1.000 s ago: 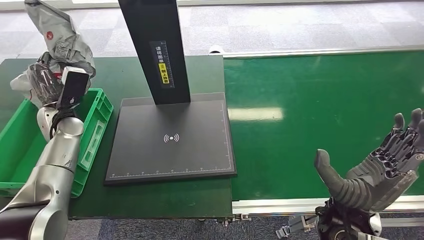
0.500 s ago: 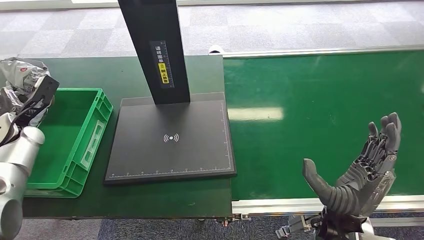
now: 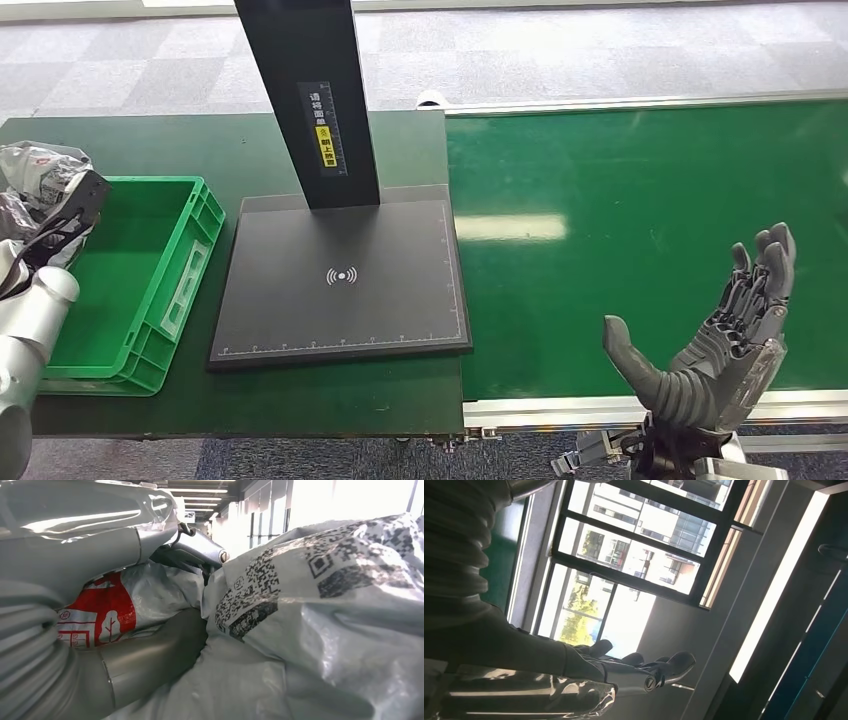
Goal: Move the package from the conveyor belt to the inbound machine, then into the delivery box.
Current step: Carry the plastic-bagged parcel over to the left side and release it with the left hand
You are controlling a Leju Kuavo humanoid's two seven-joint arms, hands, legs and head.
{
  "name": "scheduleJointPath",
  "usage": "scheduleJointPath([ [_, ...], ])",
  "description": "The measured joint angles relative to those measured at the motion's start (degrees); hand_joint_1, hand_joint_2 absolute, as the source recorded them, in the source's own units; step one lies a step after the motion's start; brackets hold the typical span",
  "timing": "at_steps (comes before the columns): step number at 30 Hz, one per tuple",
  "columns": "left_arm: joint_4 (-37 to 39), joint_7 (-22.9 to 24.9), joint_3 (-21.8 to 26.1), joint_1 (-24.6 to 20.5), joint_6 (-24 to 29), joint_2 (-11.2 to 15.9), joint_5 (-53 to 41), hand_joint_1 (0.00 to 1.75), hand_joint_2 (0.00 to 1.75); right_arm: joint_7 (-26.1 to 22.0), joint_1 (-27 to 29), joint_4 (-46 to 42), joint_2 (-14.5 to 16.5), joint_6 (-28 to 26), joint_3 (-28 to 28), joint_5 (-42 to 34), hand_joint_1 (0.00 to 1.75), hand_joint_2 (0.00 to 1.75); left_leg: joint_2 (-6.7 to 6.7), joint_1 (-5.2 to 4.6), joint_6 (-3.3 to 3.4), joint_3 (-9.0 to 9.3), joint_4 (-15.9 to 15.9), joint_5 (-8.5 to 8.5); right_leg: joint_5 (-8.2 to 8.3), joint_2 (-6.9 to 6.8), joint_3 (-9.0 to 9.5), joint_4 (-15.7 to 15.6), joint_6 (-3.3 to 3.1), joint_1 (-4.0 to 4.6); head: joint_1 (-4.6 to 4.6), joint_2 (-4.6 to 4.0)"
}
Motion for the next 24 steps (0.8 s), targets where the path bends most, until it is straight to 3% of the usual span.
scheduleJointPath([
  [1, 0.0, -0.2, 0.0, 0.0, -0.1, 0.0, 0.2, 0.01, 1.75, 0.0, 0.0, 0.0, 0.1, 0.0, 0.0, 0.1, 0.0, 1.75, 0.0, 0.0, 0.0, 0.0, 0.0, 0.0, 0.0, 0.0, 0.0, 0.0, 0.0, 0.0, -0.01, 0.0],
  [4, 0.1, -3.3, 0.5, 0.0, -0.4, -0.2, 2.8, 0.0, 1.75, 0.3, 0.0, 0.0, 0.3, 0.5, -0.3, 0.7, 0.0, 1.75, 0.0, 0.0, 0.0, 0.0, 0.0, 0.0, 0.0, 0.0, -0.01, 0.0, 0.0, 0.0, 0.0, 0.0],
  [8, 0.0, -11.9, 3.0, 0.0, -0.7, -1.3, 8.5, 0.0, 1.75, 0.5, 0.1, 0.0, 0.8, 1.2, -0.9, 1.5, 0.0, 1.75, 0.0, -0.01, 0.0, 0.01, 0.0, 0.0, 0.0, 0.0, -0.01, 0.0, 0.0, -0.01, -0.01, 0.0],
  [13, -1.1, -22.4, 8.4, -0.2, -7.8, -3.6, 19.7, 0.0, 1.75, 0.6, 0.1, 0.0, 1.2, 2.9, -1.7, 1.6, 0.0, 1.75, 0.03, -0.01, 0.0, 0.02, 0.0, 0.0, 0.01, 0.01, -0.01, 0.0, 0.0, -0.01, 0.0, 0.0],
  [24, -2.4, -24.3, 13.7, -0.5, -9.9, -5.9, 22.2, 0.0, 1.75, 0.6, 0.1, 0.2, 1.5, 3.6, -2.1, 1.3, 0.0, 1.75, 0.03, -0.01, 0.0, 0.02, 0.0, 0.0, 0.01, 0.01, -0.01, 0.0, 0.0, 0.0, -0.01, 0.0],
])
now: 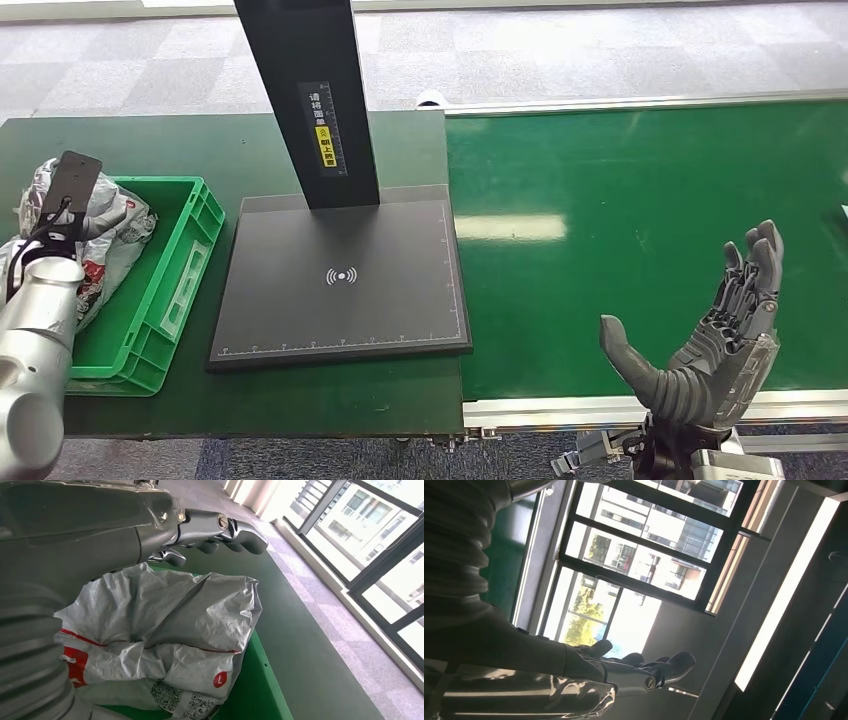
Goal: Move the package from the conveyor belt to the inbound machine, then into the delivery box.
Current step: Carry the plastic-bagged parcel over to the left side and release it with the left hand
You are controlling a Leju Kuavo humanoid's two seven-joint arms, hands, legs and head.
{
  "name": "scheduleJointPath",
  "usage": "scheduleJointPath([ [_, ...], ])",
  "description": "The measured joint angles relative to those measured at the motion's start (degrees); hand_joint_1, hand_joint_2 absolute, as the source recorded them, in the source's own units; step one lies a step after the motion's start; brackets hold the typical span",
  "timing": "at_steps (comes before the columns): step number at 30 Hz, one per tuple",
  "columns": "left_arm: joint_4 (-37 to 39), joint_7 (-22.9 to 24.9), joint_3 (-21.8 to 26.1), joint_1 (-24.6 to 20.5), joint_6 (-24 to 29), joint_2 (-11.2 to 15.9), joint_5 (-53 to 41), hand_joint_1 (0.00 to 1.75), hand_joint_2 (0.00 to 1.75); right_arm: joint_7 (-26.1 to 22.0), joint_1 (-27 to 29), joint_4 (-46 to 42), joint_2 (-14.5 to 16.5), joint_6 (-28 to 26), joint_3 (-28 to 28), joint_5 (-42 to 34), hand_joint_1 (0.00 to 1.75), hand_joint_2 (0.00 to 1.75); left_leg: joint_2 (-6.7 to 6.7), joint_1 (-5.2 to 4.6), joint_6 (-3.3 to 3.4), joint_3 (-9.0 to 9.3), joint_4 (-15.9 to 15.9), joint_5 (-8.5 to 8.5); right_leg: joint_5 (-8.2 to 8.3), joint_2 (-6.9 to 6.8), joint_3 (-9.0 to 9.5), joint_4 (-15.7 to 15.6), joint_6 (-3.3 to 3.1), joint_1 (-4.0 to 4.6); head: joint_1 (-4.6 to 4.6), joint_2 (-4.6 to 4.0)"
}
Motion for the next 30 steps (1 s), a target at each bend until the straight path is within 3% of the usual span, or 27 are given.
scheduleJointPath([
  [16, -1.5, -4.6, 1.8, 0.4, -2.9, -0.4, 8.5, 0.0, 1.75, 0.2, -0.1, 0.2, 0.6, 1.1, -0.8, 0.7, 0.0, 1.75, 0.0, 0.0, 0.0, 0.0, 0.0, 0.0, 0.0, 0.0, 0.0, 0.0, 0.0, 0.0, -0.01, 0.0],
  [19, -4.0, -11.5, 2.4, 2.2, -10.6, -1.8, 18.3, 0.0, 1.75, 0.7, -0.1, 0.5, 0.8, 2.1, -0.9, 0.5, 0.0, 1.75, -0.02, -0.02, 0.0, 0.01, 0.0, 0.0, 0.0, -0.02, 0.01, 0.0, 0.0, -0.02, -0.01, -0.01],
  [22, -12.3, -17.1, 0.9, 8.2, -19.6, -5.9, 30.7, 0.0, 1.75, 2.9, -0.3, 1.8, 1.2, 4.9, -1.0, -1.6, 0.0, 1.75, -0.06, -0.07, -0.01, 0.04, 0.0, -0.04, -0.01, -0.07, 0.11, 0.0, 0.02, -0.08, 0.01, -0.01],
  [24, -22.1, -21.3, -3.6, 17.0, -20.1, -10.5, 33.7, 0.0, 1.75, 7.0, -1.0, 4.9, 1.6, 9.3, -0.8, -5.6, 0.0, 1.75, 0.11, -0.22, 0.03, 0.32, 0.0, -0.27, -0.08, 0.14, 0.29, -0.1, 0.11, -0.24, -0.06, -0.01],
  [25, -27.9, -23.7, -7.6, 22.6, -17.7, -13.5, 33.8, 0.0, 1.75, 8.5, -1.4, 7.5, 1.9, 11.1, -0.6, -7.1, 0.0, 1.75, 0.2, -0.33, 0.09, 0.53, 0.0, -0.42, -0.2, 0.25, 0.45, -0.1, 0.23, -0.35, -0.13, -0.01],
  [28, -38.8, -27.3, -26.9, 37.6, 1.5, -21.7, 36.5, 0.0, 1.75, 7.0, -1.8, 16.5, 3.1, 11.5, 1.1, -6.1, 0.0, 1.75, 0.11, -0.48, 0.32, 0.75, 0.0, -0.66, -0.52, 0.25, 0.78, -0.1, 0.52, -0.52, -0.1, -0.01],
  [30, -40.3, -29.2, -39.4, 43.4, 13.3, -24.4, 41.5, 0.0, 1.75, 4.6, -1.6, 21.3, 3.6, 10.5, 2.9, -4.8, 0.0, 1.75, 0.04, -0.49, 0.43, 0.68, 0.0, -0.77, -0.56, 0.2, 0.77, -0.2, 0.58, -0.53, -0.07, -0.01],
])
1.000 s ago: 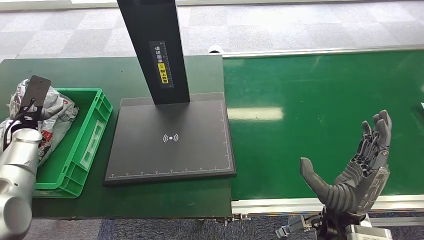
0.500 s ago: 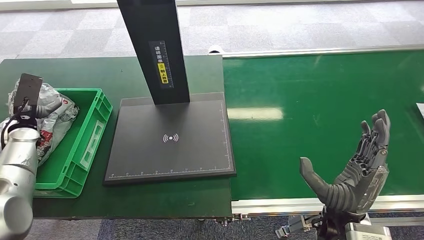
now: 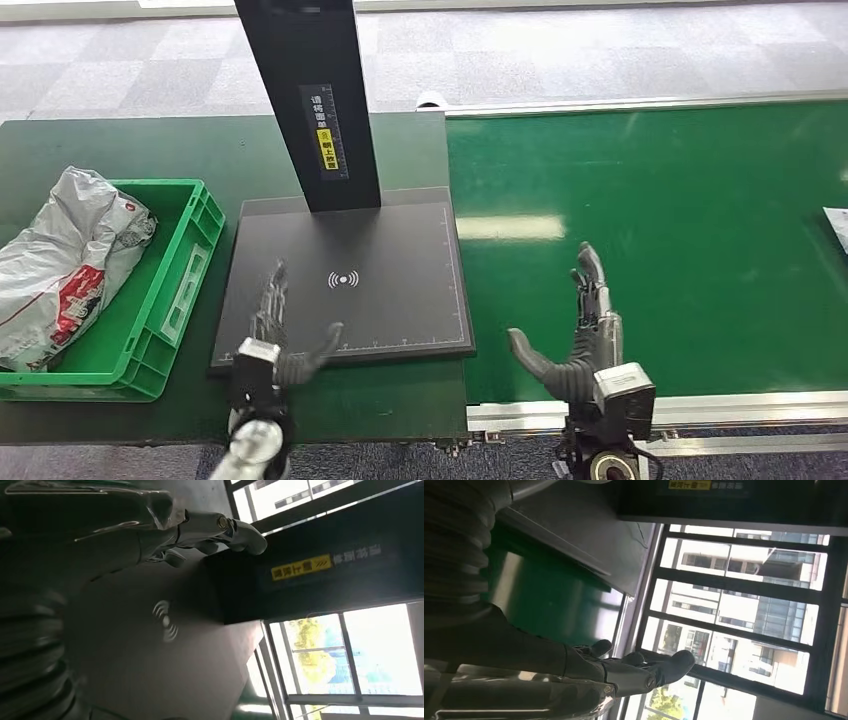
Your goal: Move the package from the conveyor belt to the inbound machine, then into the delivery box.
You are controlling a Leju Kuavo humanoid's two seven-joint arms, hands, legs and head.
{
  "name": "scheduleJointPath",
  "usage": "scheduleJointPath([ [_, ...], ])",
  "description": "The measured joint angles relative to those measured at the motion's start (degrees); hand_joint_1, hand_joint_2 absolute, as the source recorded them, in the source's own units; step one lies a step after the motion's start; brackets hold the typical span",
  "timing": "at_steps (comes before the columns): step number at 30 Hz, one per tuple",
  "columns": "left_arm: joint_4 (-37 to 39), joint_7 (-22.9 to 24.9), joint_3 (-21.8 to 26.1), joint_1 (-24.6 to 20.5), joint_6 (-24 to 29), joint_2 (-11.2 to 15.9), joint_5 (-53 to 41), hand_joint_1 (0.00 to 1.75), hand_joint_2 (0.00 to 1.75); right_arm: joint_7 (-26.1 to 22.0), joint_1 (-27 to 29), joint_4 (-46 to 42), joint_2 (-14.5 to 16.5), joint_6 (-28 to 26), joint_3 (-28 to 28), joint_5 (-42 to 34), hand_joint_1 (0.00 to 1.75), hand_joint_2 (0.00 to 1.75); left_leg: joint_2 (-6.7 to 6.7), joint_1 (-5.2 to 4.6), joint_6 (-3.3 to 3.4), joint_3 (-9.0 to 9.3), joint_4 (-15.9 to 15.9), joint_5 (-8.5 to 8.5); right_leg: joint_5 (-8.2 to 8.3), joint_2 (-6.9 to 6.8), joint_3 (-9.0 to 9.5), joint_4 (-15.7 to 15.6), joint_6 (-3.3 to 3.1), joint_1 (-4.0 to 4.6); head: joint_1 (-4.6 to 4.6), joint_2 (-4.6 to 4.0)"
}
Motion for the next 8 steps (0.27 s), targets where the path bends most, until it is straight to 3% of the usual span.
scheduleJointPath([
  [2, -0.2, -2.3, -8.0, 3.0, 3.2, -1.3, 5.9, 0.0, 1.75, -2.0, 0.5, 4.0, 0.2, -1.2, 1.6, 0.6, 0.0, 1.75, -0.05, 0.0, 0.07, -0.02, 0.0, -0.07, -0.07, -0.09, 0.0, 0.0, 0.04, 0.0, -0.03, 0.01],
  [4, -0.4, -3.5, -12.9, 4.5, 1.5, -1.6, 11.0, 0.0, 1.75, -3.7, 0.8, 7.6, 0.1, -2.3, 3.0, 0.7, 0.0, 1.75, -0.12, 0.06, 0.06, -0.07, 0.0, -0.07, -0.12, -0.2, -0.01, 0.0, 0.02, 0.07, -0.05, 0.0],
  [8, -1.0, -4.0, -15.8, 4.8, -2.0, -1.1, 14.8, 0.0, 1.75, -6.1, 1.0, 12.9, -0.5, -4.3, 4.4, 0.4, 0.0, 1.75, -0.18, 0.16, 0.03, -0.03, 0.0, -0.04, -0.13, -0.24, 0.05, 0.0, -0.02, 0.18, -0.07, 0.01],
])
